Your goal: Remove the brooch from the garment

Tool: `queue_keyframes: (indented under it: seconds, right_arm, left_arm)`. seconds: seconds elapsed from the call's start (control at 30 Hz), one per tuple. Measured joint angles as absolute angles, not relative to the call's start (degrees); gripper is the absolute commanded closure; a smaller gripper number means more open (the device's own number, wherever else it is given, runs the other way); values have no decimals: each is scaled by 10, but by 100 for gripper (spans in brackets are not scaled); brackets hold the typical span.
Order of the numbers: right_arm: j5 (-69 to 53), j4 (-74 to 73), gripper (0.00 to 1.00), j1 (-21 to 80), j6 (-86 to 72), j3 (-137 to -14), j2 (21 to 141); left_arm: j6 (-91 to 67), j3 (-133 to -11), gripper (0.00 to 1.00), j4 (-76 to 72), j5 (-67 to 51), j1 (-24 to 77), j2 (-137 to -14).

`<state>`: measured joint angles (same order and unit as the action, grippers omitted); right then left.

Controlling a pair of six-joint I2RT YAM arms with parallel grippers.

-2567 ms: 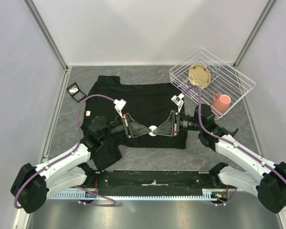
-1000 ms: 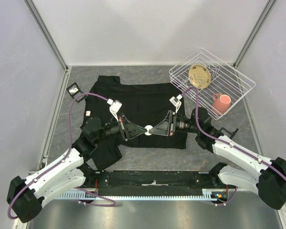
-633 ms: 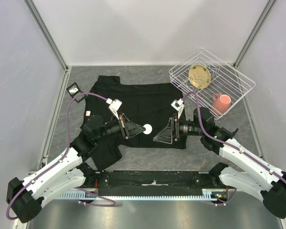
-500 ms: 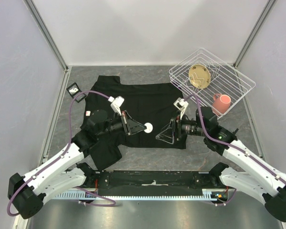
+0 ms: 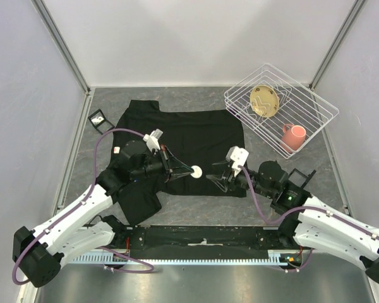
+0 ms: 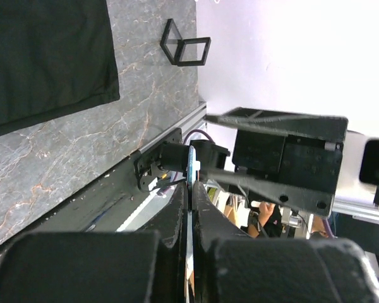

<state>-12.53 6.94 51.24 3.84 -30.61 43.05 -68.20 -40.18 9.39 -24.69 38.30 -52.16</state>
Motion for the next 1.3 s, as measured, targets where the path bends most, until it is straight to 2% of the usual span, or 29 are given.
queue_keyframes:
  seconds: [0.07, 0.17, 0.23, 0.4, 0.47, 0.57, 0.67, 0.97, 1.1, 1.3]
  right_arm:
    - [-91, 68, 56, 513, 24, -312, 447]
    - [-30, 16, 50, 513, -56, -374, 500]
    - [-14, -18, 43, 512, -113, -422, 533]
    - [-39, -94, 35, 510, -247, -479, 564]
    - [-48, -133, 35, 507, -306, -487, 571]
    - [-47, -199, 38, 500, -392, -505, 581]
    - [-33, -246, 44, 497, -484, -539, 593]
    - [-12, -260, 54, 493, -721, -583, 661]
    - [3, -267, 57, 493, -776, -583, 661]
    - [13, -260, 56, 493, -835, -581, 646]
  left_arm:
    - [-682, -395, 98, 79, -257, 380, -517]
    - [-651, -378, 98, 56, -256, 379, -497]
    - [-607, -368, 98, 42, -254, 379, -476]
    - [-466, -349, 98, 6, -252, 379, -441]
    - [-399, -343, 98, -6, -244, 379, -437]
    - [-286, -336, 98, -13, -227, 380, -437]
    - [-161, -336, 98, -24, -220, 383, -437]
    - [185, -348, 98, -34, -265, 414, -439]
    - [275, -342, 98, -38, -277, 420, -430]
    - [351, -306, 98, -52, -275, 425, -412]
